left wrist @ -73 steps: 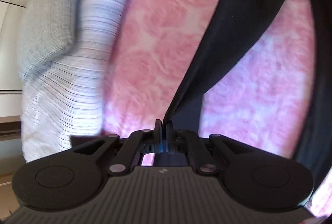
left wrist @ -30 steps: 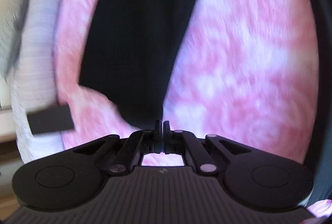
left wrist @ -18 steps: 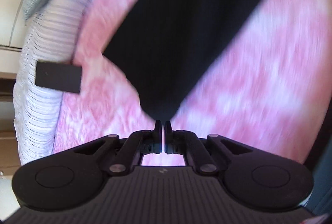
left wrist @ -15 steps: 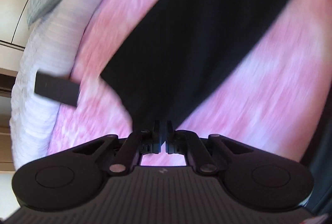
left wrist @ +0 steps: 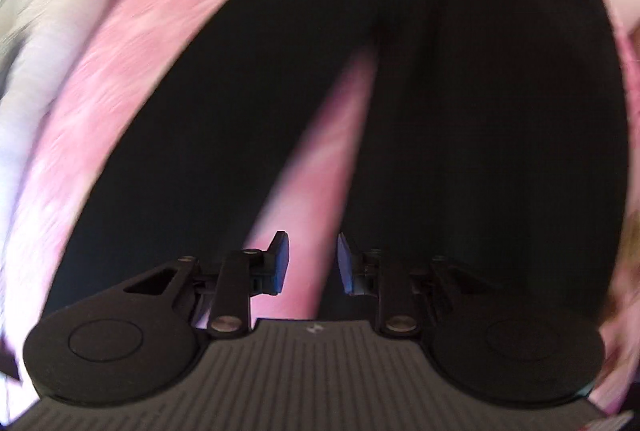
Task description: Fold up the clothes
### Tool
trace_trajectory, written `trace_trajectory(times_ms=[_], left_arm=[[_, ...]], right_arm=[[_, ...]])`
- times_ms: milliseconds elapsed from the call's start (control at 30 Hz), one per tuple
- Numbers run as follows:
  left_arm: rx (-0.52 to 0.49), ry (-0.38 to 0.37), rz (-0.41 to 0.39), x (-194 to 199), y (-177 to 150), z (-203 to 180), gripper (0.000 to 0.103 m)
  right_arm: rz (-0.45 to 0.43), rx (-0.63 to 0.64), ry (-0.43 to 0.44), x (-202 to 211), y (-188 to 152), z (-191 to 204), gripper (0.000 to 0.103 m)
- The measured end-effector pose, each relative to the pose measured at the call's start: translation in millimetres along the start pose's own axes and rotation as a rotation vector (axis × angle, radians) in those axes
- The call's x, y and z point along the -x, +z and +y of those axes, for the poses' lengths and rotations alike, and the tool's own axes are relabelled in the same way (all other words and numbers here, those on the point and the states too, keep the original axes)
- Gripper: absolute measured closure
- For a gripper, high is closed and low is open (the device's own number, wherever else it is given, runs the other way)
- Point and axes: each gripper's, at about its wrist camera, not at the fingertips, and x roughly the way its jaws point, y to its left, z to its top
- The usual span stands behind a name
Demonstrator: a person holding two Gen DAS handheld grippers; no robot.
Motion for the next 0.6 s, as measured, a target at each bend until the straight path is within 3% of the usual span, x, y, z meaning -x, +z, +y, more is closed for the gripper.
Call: trace_trajectory(times_ms=[167,300,333,367,400,533,600], left_arm=[[-0.091,-0.049,-0.046,-2.1,40.8,-45.1,0.077],[-0.176,-0.067,-0.068,-6.1,61.1,-71.2,0.077],[-0.196,-0.063,-0.071,-5.6,63.0,-75.7,0.077],[-0.214,-0.06,-0.073,-4.2,64.2,-79.9,0.077],[-0.232,-0.057,-0.075,-2.9,65.5,-84.1,0.077],[-0.279,-0.043,-0.088,10.5,66.1,-98.1,0.077],[-0.291,-0.042,-0.095,18.5,64.6,-103.5,0.077]], right_arm=[[0.02,-0.331,0.013,-6.8,-35.8,-66.4,0.023],[-0.046,-0.462,0.114,-9.2,-56.7,-77.1,0.024],[-0.068,-0.475,0.12,-7.7,-56.8,-76.4,0.03],[-0.086,-0.492,0.131,-6.3,-54.5,-75.5,0.054],[-0.095,-0.511,0.133,-3.6,-52.7,-75.3,0.062],[-0.1,-0.609,0.184,-0.3,-41.0,-86.3,0.088],[-0.089,-0.558,0.159,2.4,-33.2,-85.2,0.094]])
